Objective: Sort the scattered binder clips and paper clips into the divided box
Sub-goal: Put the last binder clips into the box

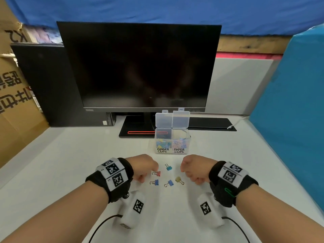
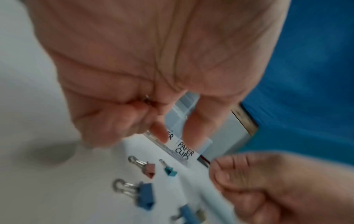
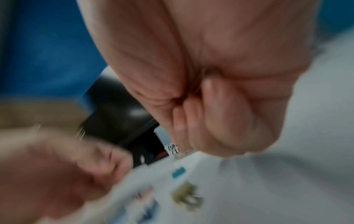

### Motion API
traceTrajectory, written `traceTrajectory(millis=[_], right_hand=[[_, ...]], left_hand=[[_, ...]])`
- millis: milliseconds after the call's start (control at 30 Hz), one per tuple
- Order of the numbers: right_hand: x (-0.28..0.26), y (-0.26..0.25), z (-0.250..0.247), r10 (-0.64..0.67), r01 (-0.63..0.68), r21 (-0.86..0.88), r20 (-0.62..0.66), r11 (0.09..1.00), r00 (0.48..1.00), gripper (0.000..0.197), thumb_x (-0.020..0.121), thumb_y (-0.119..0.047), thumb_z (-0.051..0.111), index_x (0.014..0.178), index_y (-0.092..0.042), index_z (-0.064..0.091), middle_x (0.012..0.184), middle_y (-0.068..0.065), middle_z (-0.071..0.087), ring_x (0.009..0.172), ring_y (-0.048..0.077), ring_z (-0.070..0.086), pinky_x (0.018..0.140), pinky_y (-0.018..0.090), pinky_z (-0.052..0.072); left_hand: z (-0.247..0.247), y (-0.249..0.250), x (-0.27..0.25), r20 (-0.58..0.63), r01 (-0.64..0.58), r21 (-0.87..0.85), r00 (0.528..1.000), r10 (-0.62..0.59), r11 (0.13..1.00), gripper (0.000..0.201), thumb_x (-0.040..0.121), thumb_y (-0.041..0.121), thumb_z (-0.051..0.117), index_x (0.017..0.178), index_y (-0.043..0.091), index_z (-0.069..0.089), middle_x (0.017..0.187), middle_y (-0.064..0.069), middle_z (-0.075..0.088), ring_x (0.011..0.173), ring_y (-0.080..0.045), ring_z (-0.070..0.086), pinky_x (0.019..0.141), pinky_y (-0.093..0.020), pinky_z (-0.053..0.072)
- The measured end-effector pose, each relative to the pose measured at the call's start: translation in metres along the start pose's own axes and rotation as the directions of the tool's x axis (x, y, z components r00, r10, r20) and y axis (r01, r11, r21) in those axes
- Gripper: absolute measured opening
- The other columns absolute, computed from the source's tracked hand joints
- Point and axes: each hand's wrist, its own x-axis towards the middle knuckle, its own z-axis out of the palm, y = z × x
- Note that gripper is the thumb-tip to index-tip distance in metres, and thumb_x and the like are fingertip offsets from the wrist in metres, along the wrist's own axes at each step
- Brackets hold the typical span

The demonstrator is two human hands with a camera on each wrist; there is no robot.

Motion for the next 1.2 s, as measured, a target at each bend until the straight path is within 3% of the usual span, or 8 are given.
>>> traceTrajectory(millis=[100,267,433,567,667,867,1067,1200], right_hand=[[-0.001,-0.009,0.008,-0.134,0.072,-0.634,-0.049,0.77,0.99,0.024,0.097,-0.029,0.043,0.112,-0.011,0.048,0.095,0.004,0.049,0.083,0.018,0.046,0.065,0.024,0.037],[0.005,-0.01,0.021,-0.064,0.042,-0.748,-0.001,0.662,0.998,0.05,0.096,-0.035,0.045,0.134,-0.005,0.033,0.128,0.011,0.054,0.106,0.024,0.055,0.076,0.029,0.038],[0.004,-0.015,0.025,-0.06,0.032,-0.727,-0.013,0.686,0.998,0.045,0.096,-0.035,0.04,0.131,-0.006,0.041,0.128,0.012,0.055,0.115,0.027,0.054,0.086,0.032,0.042],[0.009,-0.008,0.005,0.025,-0.024,-0.037,0.026,0.999,0.999,0.019,0.089,-0.025,0.039,0.081,-0.013,0.052,0.07,0.008,0.053,0.054,0.018,0.042,0.049,0.022,0.031],[0.009,0.004,-0.008,0.037,-0.105,0.589,0.126,0.801,0.991,0.013,0.069,-0.019,0.042,0.057,-0.019,0.037,0.052,0.0,0.036,0.039,0.01,0.019,0.038,0.013,0.013],[0.014,0.016,-0.006,-0.105,-0.042,0.774,0.14,0.632,0.985,0.025,0.08,-0.021,0.04,0.061,-0.01,0.051,0.06,0.006,0.047,0.044,0.012,0.029,0.035,0.012,0.017],[0.011,-0.006,0.009,-0.044,0.043,0.034,0.017,0.998,0.999,0.024,0.092,-0.002,0.04,0.088,-0.006,0.064,0.072,0.005,0.051,0.055,0.018,0.044,0.041,0.019,0.032],[0.009,-0.011,0.026,-0.213,0.176,-0.594,0.009,0.785,0.977,0.016,0.094,-0.017,0.045,0.103,-0.006,0.052,0.121,0.015,0.059,0.095,0.025,0.053,0.076,0.027,0.038]], left_hand=[[0.008,0.0,-0.005,-0.052,-0.07,0.549,0.992,0.117,0.833,0.035,0.085,0.037,0.06,0.109,0.012,0.052,0.107,-0.004,0.058,0.087,-0.02,0.055,0.068,-0.024,0.041],[0.023,-0.005,0.005,-0.019,-0.163,0.668,0.972,0.235,0.726,0.037,0.091,0.024,0.055,0.122,0.004,0.05,0.137,-0.006,0.051,0.125,-0.022,0.049,0.1,-0.029,0.043],[0.021,-0.004,0.002,-0.016,-0.123,0.59,0.986,0.163,0.798,0.031,0.095,0.025,0.046,0.12,0.007,0.051,0.126,-0.007,0.055,0.116,-0.024,0.054,0.091,-0.028,0.043],[0.003,-0.004,0.005,0.061,0.003,-0.153,0.998,0.006,0.988,0.019,0.089,0.007,0.036,0.076,0.007,0.048,0.07,-0.009,0.043,0.058,-0.028,0.054,0.05,-0.025,0.037],[-0.011,-0.01,0.007,0.169,0.18,-0.57,0.981,-0.1,0.802,0.02,0.078,0.006,0.029,0.06,0.01,0.037,0.066,-0.011,0.045,0.049,-0.018,0.037,0.042,-0.02,0.029],[-0.014,-0.007,0.019,0.17,0.152,-0.523,0.983,-0.072,0.839,0.02,0.086,0.015,0.052,0.068,0.013,0.043,0.058,-0.004,0.045,0.043,-0.012,0.034,0.036,-0.018,0.024],[0.002,0.008,0.021,-0.129,-0.103,0.443,0.976,0.177,0.891,0.028,0.079,0.041,0.071,0.09,0.018,0.061,0.094,0.001,0.057,0.079,-0.014,0.051,0.07,-0.025,0.045],[0.01,0.007,0.025,-0.079,-0.176,0.587,0.959,0.273,0.79,0.033,0.076,0.031,0.075,0.103,0.017,0.064,0.116,-0.001,0.059,0.09,-0.013,0.05,0.077,-0.023,0.043]])
